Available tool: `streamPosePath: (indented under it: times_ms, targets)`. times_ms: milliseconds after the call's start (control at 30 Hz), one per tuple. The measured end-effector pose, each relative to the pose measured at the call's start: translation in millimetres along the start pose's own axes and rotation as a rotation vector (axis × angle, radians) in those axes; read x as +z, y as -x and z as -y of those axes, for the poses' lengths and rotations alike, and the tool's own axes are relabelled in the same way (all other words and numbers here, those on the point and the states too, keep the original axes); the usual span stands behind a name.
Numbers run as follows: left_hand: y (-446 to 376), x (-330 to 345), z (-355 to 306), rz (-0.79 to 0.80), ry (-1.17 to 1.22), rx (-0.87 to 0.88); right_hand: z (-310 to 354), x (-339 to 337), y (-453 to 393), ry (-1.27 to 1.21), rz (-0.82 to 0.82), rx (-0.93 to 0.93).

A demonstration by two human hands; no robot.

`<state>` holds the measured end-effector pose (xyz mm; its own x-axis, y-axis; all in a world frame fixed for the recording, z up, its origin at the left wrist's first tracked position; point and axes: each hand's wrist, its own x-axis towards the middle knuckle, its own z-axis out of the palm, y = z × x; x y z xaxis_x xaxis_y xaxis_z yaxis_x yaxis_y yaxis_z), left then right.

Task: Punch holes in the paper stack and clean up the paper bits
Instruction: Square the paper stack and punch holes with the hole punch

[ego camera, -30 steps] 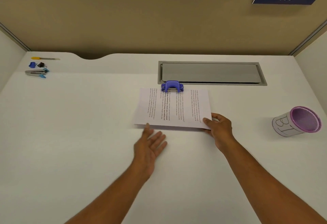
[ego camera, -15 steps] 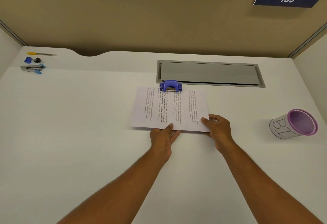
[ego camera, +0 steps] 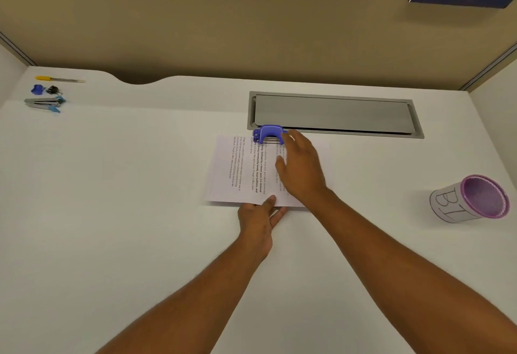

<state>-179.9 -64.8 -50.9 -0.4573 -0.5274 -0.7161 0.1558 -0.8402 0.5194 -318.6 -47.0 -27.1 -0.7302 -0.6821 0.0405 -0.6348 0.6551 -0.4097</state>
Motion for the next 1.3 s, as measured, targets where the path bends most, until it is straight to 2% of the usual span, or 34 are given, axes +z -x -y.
streamPosePath:
  times_ms: [133, 333, 1300]
  targets:
    - [0, 0, 2, -0.019, -0.023, -0.001, 10, 14, -32, 0.112, 0.172, -0.099]
    - [0, 2, 3, -0.049, -0.038, -0.007, 7, 25, -43, 0.186, 0.256, -0.128]
    - [2, 2, 7, -0.059, -0.069, 0.043, 12, 17, -63, 0.343, 0.445, -0.154]
